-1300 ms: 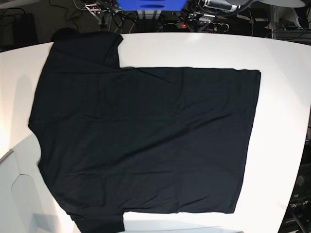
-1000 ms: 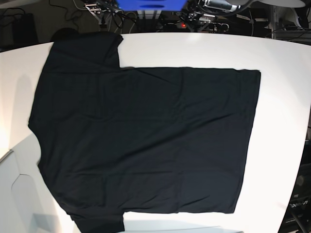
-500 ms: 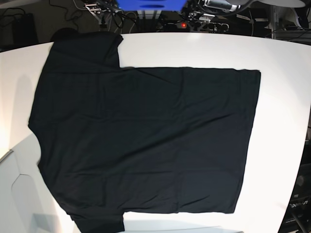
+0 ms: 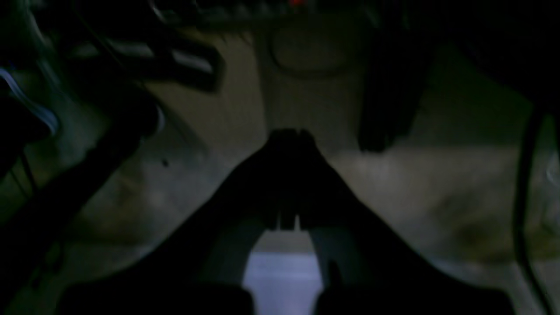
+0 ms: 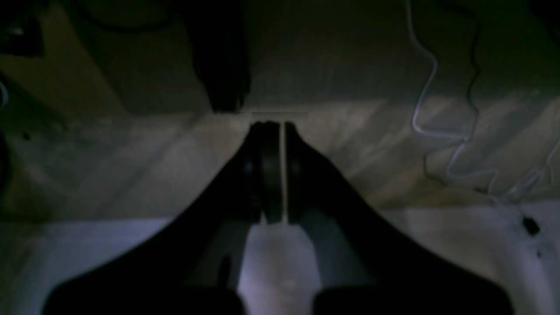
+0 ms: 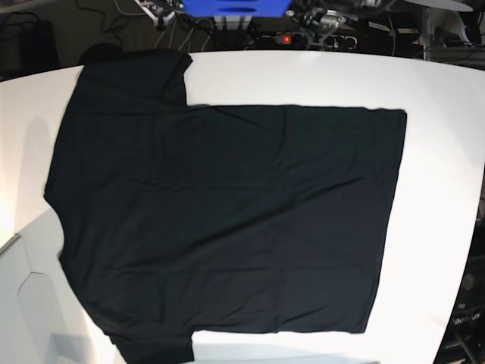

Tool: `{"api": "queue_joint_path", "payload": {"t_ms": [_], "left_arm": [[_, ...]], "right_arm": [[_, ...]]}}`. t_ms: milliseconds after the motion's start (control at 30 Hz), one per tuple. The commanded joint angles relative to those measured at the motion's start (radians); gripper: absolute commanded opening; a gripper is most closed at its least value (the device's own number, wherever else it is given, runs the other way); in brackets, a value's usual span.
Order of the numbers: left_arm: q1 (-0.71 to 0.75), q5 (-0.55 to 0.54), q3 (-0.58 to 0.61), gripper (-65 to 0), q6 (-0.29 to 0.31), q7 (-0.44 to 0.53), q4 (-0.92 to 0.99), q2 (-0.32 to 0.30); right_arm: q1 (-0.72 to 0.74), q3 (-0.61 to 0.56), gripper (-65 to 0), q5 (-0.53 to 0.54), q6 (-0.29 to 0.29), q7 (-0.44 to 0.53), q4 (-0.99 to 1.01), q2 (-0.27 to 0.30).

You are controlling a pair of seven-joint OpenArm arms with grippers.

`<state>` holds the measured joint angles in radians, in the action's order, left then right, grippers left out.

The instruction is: Fold the T-shirt properly

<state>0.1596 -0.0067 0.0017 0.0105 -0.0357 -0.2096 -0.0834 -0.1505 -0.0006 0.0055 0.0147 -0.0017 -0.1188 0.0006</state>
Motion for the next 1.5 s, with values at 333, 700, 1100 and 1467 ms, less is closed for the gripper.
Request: {"api": "queue_joint_path", "payload": {"t_ms": [333,700,1100,1467], "left_arm": [[0.309,-0.002,-0.001,-65.0,-0.008,0.007,-0.449,-0.115],[0.598,-0.002,-0.047,-65.0,-0.007,0.007,-0.899,-0.172],[0.883,-0.002,-0.174,-65.0,-0.005,0.007,-1.393,-0.177],[1.023,-0.003,-0.246,-65.0,-0.005,0.015,-1.642,-0.174]], "right_arm": [[-0.317,-0.002,-65.0,0.000,-0.020,-0.008,-0.454,-0.001],[-0.621,0.000,-65.0,0.000,-0.020,-0.005,-1.007,0.002],[-0.914,-0.002,-65.0,0.000,-0.020,-0.008,-1.556,0.002],[-1.092,-0.002,-65.0,0.000,-0.020,-0.001,-1.834,0.005]]}}
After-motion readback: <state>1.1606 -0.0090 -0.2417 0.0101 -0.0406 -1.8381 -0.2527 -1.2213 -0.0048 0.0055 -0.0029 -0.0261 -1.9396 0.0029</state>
